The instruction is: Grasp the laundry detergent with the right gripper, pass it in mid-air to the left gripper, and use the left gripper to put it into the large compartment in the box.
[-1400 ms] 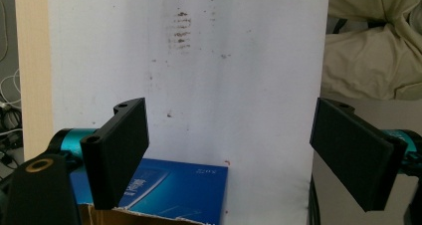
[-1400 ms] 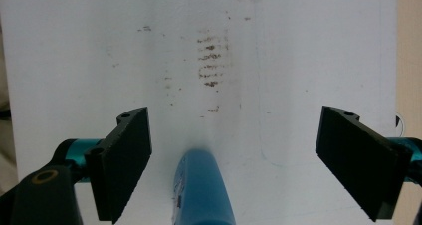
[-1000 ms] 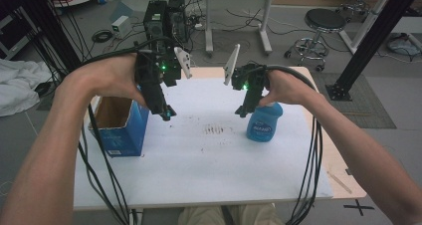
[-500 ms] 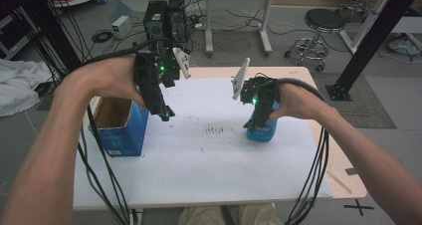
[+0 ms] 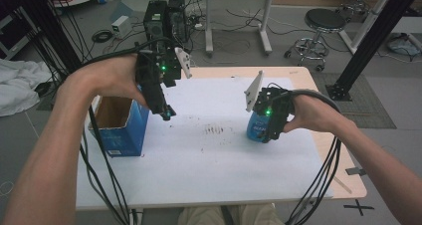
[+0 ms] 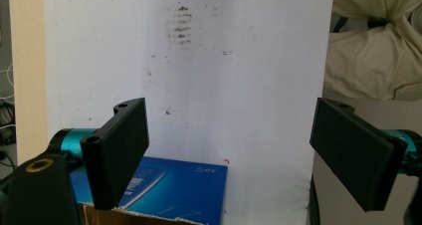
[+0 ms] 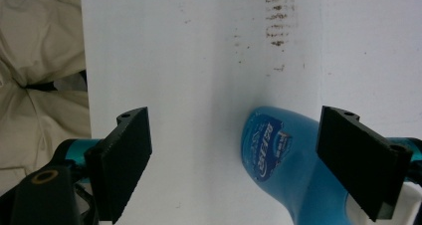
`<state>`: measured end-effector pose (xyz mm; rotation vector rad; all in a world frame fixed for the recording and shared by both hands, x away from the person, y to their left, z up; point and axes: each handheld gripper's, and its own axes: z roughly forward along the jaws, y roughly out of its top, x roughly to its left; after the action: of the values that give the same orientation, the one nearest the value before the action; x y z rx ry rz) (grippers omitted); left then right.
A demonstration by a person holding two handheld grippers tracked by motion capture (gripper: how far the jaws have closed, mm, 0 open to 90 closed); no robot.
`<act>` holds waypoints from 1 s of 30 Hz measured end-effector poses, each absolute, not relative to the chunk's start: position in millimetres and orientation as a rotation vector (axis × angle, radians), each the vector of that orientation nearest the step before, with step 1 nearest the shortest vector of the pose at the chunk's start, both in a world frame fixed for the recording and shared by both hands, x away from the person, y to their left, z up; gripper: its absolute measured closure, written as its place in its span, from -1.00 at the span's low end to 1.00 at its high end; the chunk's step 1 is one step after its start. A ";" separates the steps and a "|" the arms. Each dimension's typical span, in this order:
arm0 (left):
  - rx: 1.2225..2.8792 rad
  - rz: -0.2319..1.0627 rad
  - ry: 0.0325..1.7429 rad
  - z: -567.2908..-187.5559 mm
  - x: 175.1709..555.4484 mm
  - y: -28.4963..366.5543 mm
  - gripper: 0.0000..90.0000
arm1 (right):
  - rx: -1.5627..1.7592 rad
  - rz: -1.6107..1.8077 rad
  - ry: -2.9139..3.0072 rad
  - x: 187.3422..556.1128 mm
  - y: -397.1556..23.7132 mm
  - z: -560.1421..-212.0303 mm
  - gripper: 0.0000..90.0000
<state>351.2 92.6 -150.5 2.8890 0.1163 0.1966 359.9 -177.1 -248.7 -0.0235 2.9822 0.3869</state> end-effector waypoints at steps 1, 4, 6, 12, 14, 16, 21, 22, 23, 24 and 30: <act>2.889 0.201 0.112 -150.8 351.4 92.3 -0.65 | -0.023 0.377 2.980 358.4 -178.4 -249.2 -0.70; 2.891 0.196 0.107 -151.5 351.8 91.6 -0.65 | -0.006 0.367 2.976 355.9 -184.6 -251.8 -0.70; 2.890 0.198 0.109 -151.7 351.9 91.7 -0.65 | -0.002 0.368 2.975 355.6 -186.3 -252.7 -0.70; 2.890 0.198 0.108 -151.7 352.1 92.6 -0.65 | 0.045 0.362 2.970 355.5 -199.3 -258.2 -0.70; 2.892 0.196 0.109 -152.2 352.2 92.7 -0.65 | 0.052 0.363 2.969 355.1 -200.9 -258.4 -0.70; 2.891 0.195 0.107 -153.3 352.4 92.5 -0.65 | 0.064 0.376 2.967 355.1 -204.4 -258.6 -0.70; 2.888 0.188 0.108 -154.9 352.6 92.2 -0.65 | 0.107 0.417 2.956 354.8 -214.6 -259.4 -0.70; 2.889 0.190 0.106 -154.9 352.8 92.1 -0.65 | 0.104 0.423 2.954 355.3 -216.6 -259.9 -0.70; 2.889 0.190 0.106 -154.8 352.8 92.0 -0.65 | 0.122 0.429 2.953 355.2 -220.8 -260.7 -0.70; 2.891 0.188 0.105 -154.5 352.8 91.9 -0.65 | 0.129 0.434 2.950 355.2 -223.1 -261.2 -0.70; 2.887 0.188 0.107 -155.4 353.3 91.2 -0.65 | 0.171 0.441 2.952 354.9 -236.2 -266.6 -0.70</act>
<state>353.3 91.2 -155.4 2.8868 0.1068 0.1875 354.9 -236.2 -266.6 0.1715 2.9516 0.4406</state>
